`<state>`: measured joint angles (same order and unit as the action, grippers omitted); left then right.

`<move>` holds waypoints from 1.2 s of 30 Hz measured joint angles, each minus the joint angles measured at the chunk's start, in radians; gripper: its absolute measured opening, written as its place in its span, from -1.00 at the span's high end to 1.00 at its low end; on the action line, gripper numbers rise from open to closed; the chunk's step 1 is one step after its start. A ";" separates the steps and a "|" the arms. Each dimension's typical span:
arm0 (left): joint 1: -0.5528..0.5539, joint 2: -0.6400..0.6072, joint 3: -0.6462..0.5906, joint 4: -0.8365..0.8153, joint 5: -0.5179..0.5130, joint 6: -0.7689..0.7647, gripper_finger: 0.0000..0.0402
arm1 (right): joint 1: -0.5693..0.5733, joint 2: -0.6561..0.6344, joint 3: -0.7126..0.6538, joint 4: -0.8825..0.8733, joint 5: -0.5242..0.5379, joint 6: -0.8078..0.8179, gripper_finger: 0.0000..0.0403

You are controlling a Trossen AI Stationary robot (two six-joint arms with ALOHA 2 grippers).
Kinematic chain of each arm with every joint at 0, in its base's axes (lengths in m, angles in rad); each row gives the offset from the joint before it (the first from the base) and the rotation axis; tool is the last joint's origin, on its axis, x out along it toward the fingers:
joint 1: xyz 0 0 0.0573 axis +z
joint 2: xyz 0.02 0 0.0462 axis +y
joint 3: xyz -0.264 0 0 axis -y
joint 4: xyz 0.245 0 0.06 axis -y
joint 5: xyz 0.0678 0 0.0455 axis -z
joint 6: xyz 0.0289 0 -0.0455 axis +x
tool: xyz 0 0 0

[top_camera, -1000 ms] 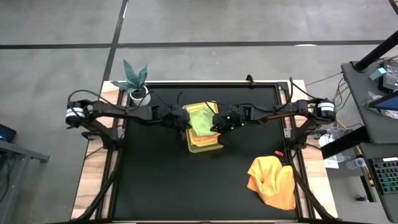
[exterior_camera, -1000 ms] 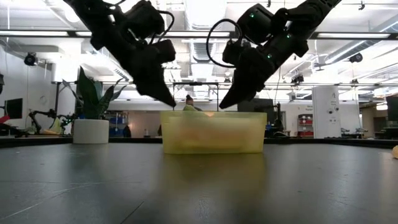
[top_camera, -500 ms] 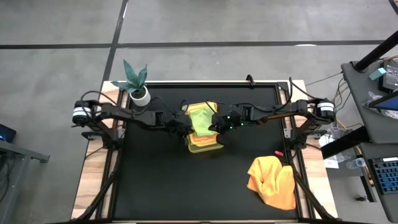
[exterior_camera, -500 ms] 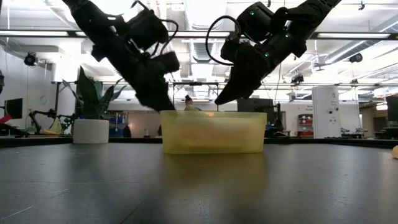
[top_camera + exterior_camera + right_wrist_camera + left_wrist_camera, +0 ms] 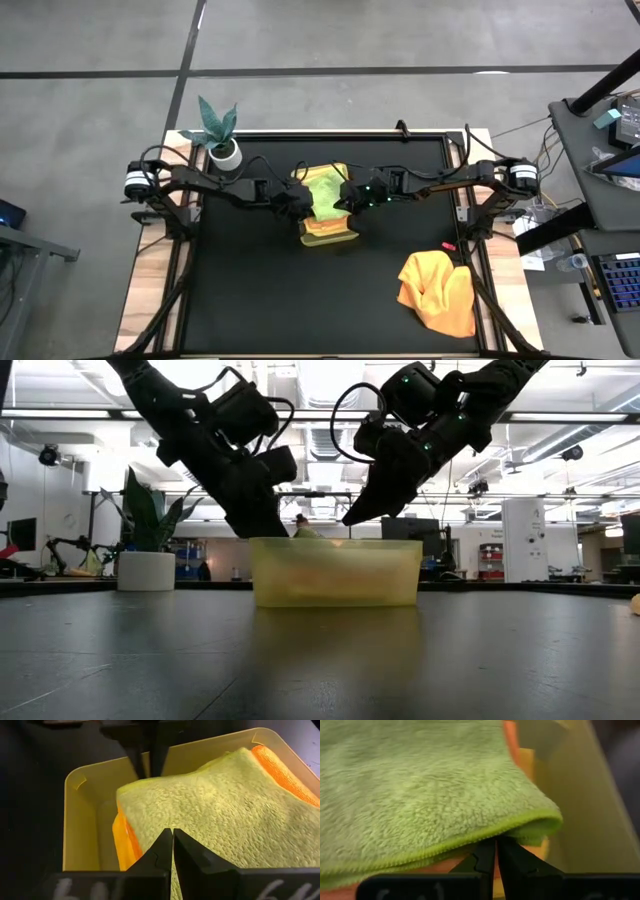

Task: Fold microfiber towels
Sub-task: Put the folded green microfiber fiber cloth yellow microfiber cloth into the bin

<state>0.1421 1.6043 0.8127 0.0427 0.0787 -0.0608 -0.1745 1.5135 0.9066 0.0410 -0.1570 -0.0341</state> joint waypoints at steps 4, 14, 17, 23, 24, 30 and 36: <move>-0.001 -0.001 -0.001 -0.006 0.074 0.019 0.97 | 0.000 0.000 0.000 0.000 0.000 0.000 0.96; 0.000 -0.068 -0.001 -0.085 0.104 0.067 0.97 | 0.000 0.000 0.000 0.001 0.000 0.000 0.96; 0.000 -0.083 -0.001 -0.067 0.099 0.068 0.97 | 0.000 0.000 0.000 0.002 0.000 0.000 0.96; -0.010 -0.061 0.000 -0.015 0.103 0.067 0.97 | 0.000 0.000 0.000 0.026 0.000 0.011 0.96; -0.012 -0.060 0.000 -0.014 0.103 0.067 0.97 | 0.000 0.000 0.000 0.029 0.000 0.011 0.96; -0.011 -0.048 -0.004 -0.057 0.013 0.016 0.97 | 0.000 0.001 0.000 0.032 0.000 0.011 0.96; -0.012 -0.004 -0.006 -0.024 0.013 0.016 0.97 | 0.000 0.001 0.000 0.032 0.000 0.009 0.96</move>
<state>0.1299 1.5999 0.8070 0.0191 0.0913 -0.0448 -0.1745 1.5143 0.9066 0.0731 -0.1566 -0.0246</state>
